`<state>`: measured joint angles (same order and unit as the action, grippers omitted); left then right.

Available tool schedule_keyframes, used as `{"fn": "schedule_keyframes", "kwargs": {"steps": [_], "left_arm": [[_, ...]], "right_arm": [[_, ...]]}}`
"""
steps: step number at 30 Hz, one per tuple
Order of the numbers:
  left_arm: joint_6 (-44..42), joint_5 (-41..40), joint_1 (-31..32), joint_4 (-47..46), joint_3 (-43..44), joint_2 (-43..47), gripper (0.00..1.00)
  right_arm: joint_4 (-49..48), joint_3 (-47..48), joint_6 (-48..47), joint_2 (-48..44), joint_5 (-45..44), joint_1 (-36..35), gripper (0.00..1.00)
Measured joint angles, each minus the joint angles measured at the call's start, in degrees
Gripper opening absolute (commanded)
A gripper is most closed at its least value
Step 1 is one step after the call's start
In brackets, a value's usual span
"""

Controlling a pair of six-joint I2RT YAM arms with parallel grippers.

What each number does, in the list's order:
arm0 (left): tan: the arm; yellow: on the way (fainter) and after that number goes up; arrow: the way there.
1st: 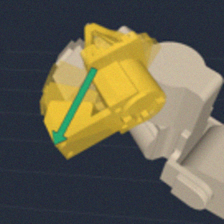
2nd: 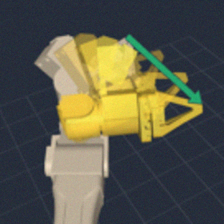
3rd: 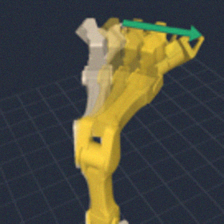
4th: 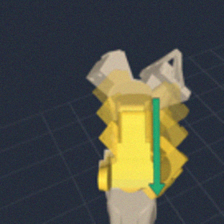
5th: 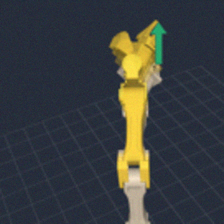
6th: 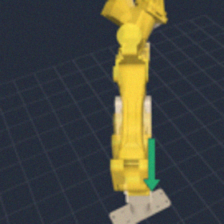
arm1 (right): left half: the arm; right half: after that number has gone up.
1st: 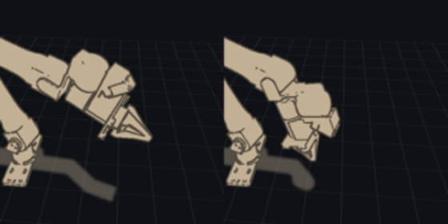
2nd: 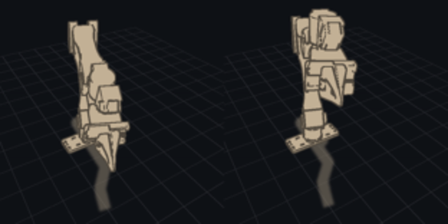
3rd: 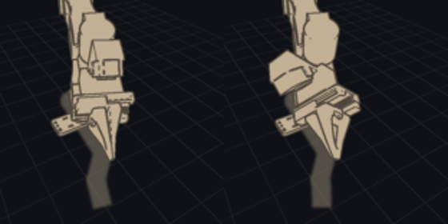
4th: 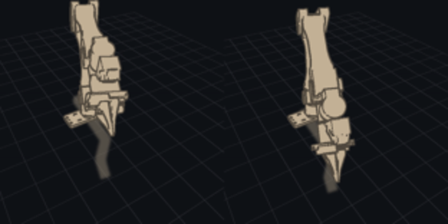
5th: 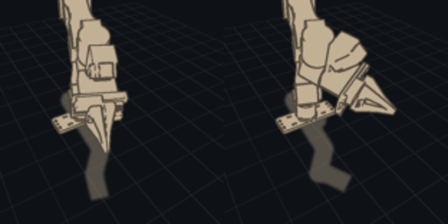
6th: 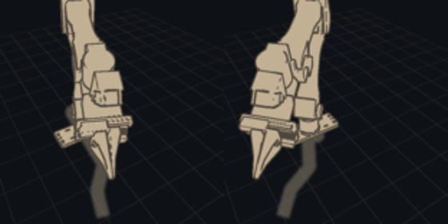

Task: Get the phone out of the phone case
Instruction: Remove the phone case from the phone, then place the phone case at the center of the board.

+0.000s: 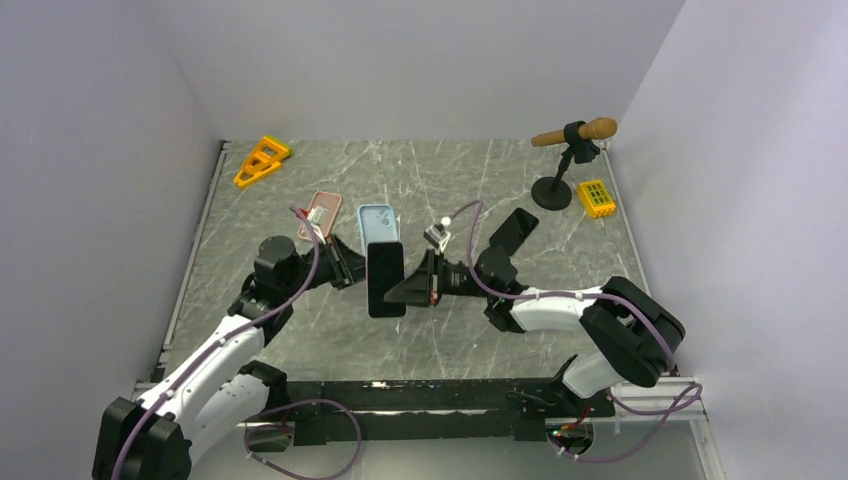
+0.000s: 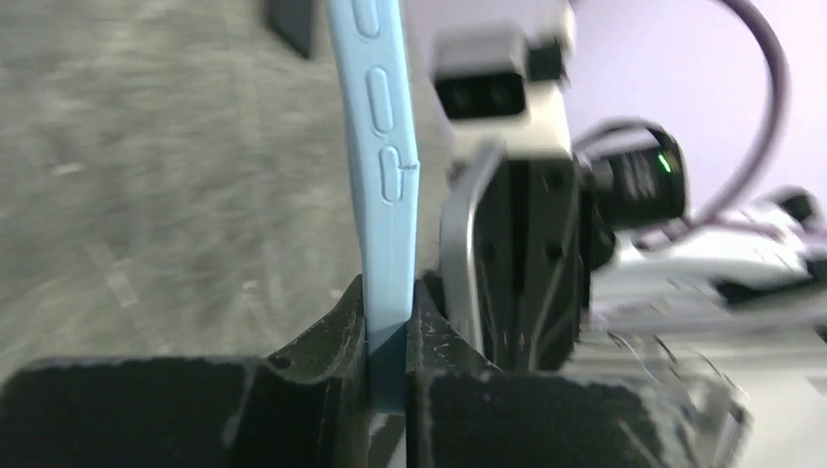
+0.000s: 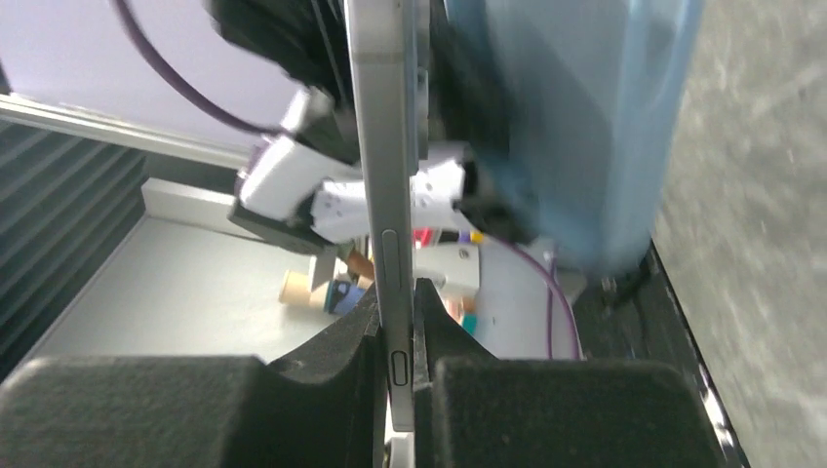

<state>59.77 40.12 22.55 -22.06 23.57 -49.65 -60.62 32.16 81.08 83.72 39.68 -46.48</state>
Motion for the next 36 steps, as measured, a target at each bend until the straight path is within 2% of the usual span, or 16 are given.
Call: {"fn": "schedule_keyframes", "kwargs": {"steps": [3,6,10,15,20,26,36], "left_arm": [[-7.32,-8.66,-0.66,17.97,4.76,1.53,0.0],[-12.98,-15.5,-0.74,30.03,7.52,3.85,0.0],[-19.56,-20.65,-1.44,40.19,12.24,3.19,0.0],[-26.84,-23.1,-3.45,47.71,18.32,-3.98,0.0],[-33.55,-23.47,-5.44,52.35,24.85,-15.69,0.0],[-40.02,-22.51,-6.45,57.22,38.03,-35.82,0.0],[-46.29,-19.96,-8.9,62.53,61.68,-64.43,0.0]], "right_arm": [[-2.23,-5.79,0.46,0.83,0.96,-0.98,0.0],[-2.27,-10.56,0.33,0.96,1.03,-1.05,0.0],[0.24,-13.2,-1.55,0.42,1.03,-0.37,0.0],[7.74,-15.13,-5.46,-5.97,0.79,2.73,0.0],[21.97,-14.82,-13.16,-17.03,-1.68,4.55,0.0],[41.09,-10.75,-23.02,-27.21,-6.58,4.68,0.0],[47.8,-12.2,-24.68,-32.98,-7.26,7.17,0.0]]}}
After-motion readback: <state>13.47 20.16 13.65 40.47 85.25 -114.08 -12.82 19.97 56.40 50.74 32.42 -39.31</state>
